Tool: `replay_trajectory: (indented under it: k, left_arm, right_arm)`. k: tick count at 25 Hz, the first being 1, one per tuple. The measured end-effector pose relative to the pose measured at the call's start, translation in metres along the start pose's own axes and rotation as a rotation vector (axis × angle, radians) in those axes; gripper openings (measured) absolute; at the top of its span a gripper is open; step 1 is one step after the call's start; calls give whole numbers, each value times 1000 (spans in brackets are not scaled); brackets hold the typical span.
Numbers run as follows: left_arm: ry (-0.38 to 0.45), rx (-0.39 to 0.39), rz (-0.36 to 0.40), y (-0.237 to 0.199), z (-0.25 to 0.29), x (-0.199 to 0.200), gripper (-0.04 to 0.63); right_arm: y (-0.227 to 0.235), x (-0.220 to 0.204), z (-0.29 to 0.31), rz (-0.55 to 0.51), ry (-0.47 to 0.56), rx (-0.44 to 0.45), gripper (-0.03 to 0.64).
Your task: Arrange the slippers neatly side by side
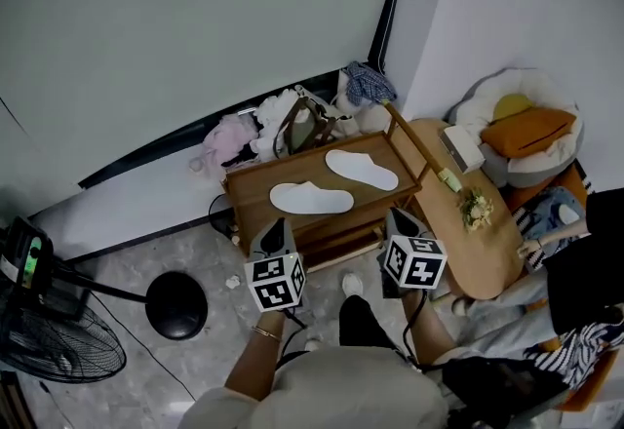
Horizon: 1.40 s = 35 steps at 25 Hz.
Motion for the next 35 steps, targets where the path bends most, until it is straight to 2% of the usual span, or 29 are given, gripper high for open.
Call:
replay_trajectory:
  k: [17, 30, 35]
  left_arm:
    - [14, 99, -46, 23, 107, 44, 14]
    - [6, 245, -81, 37, 170, 61, 14]
    - [-10, 309, -103, 37, 185, 63, 14]
  right_arm:
    - [61, 74, 108, -70, -25, 84, 34]
    - [101, 111, 197, -105, -80, 225, 34]
    - [107, 113, 233, -109, -137, 289, 34]
Point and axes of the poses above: the fingertips, and each gripper's own axes: z forward along the fingers, y to its right, x out of its top, the point moved 4 cm from there along -z, backward along the fingers, and after that the axes turned 11 degrees about x, right-handed, at the moved point
